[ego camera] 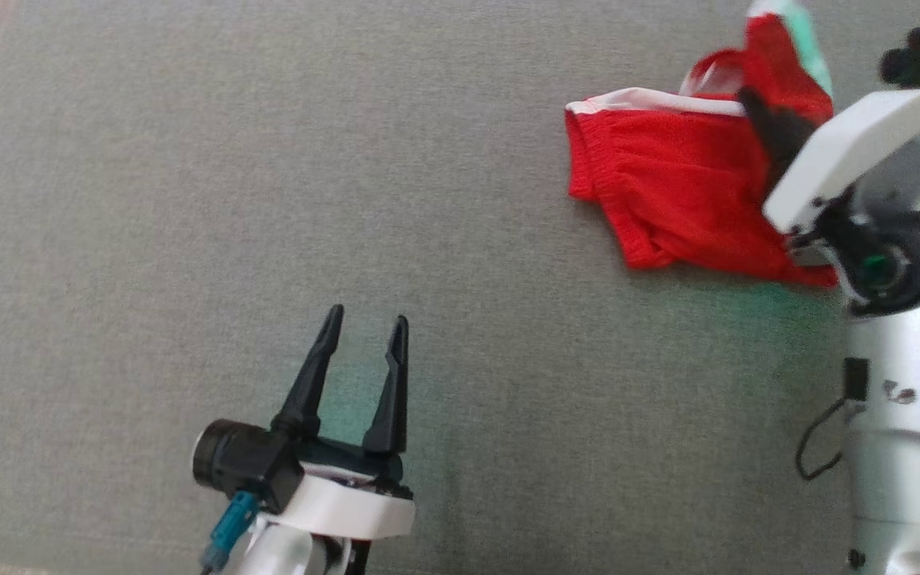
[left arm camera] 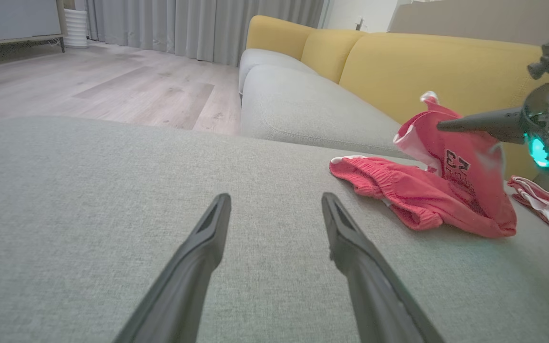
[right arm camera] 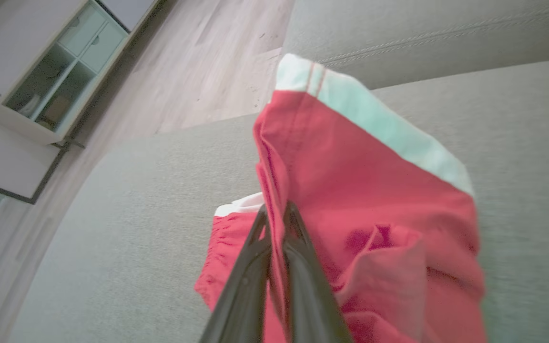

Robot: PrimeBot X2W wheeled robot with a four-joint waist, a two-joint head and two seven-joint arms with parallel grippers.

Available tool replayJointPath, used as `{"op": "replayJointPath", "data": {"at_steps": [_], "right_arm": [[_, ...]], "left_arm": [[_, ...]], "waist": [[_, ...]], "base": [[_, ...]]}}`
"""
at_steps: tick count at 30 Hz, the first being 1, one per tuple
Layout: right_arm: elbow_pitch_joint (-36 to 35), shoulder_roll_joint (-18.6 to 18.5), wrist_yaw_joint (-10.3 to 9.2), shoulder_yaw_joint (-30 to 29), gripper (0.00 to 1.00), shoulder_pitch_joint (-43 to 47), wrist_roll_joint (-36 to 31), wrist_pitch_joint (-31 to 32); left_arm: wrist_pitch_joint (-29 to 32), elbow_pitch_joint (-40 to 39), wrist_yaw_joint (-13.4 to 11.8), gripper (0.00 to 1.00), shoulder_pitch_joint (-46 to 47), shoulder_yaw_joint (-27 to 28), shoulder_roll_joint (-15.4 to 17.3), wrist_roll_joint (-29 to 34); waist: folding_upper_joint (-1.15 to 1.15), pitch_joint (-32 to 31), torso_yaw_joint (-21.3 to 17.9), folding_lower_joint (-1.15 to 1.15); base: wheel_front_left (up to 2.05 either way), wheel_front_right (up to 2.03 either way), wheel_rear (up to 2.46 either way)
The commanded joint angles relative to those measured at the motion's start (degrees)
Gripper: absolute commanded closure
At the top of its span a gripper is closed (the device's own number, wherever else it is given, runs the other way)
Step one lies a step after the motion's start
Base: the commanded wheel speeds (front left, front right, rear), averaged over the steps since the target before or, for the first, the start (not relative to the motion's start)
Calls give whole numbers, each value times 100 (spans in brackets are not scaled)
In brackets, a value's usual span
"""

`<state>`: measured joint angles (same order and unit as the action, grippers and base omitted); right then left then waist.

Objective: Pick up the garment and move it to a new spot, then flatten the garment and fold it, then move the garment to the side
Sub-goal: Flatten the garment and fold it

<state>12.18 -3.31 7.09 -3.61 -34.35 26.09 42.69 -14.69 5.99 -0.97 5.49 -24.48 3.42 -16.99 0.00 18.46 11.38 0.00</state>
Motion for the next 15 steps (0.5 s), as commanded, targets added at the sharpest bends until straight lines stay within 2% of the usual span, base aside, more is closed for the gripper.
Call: {"op": "replayJointPath", "data": {"at_steps": [1, 6, 13, 14, 15], "right_arm": [[-97, 38, 40, 282, 100, -130, 179, -139], [684, 41, 40, 827, 100, -229, 618, -831], [1523, 42, 40, 1273, 100, -476, 955, -1413], [1619, 43, 40, 1328, 74, -510, 993, -1479], [1700, 43, 40, 1386, 31, -532, 1070, -1552]], "left_arm": [[-30, -111, 44, 0, 50, 138, -25, 61], [-30, 28, 104, 0, 73, 116, -49, 51], [-30, 52, 29, 0, -77, 4, -53, -93], [-30, 61, 19, 0, -91, -8, -53, -98], [-30, 70, 9, 0, -104, -12, -53, -105]], "waist": [[0, 1, 86, 0], [0, -51, 349, 0], [0, -149, 433, 0], [0, -168, 425, 0], [0, -189, 410, 0]], "base": [[0, 0, 0], [0, 0, 0], [0, 0, 0], [0, 0, 0], [0, 0, 0]]}}
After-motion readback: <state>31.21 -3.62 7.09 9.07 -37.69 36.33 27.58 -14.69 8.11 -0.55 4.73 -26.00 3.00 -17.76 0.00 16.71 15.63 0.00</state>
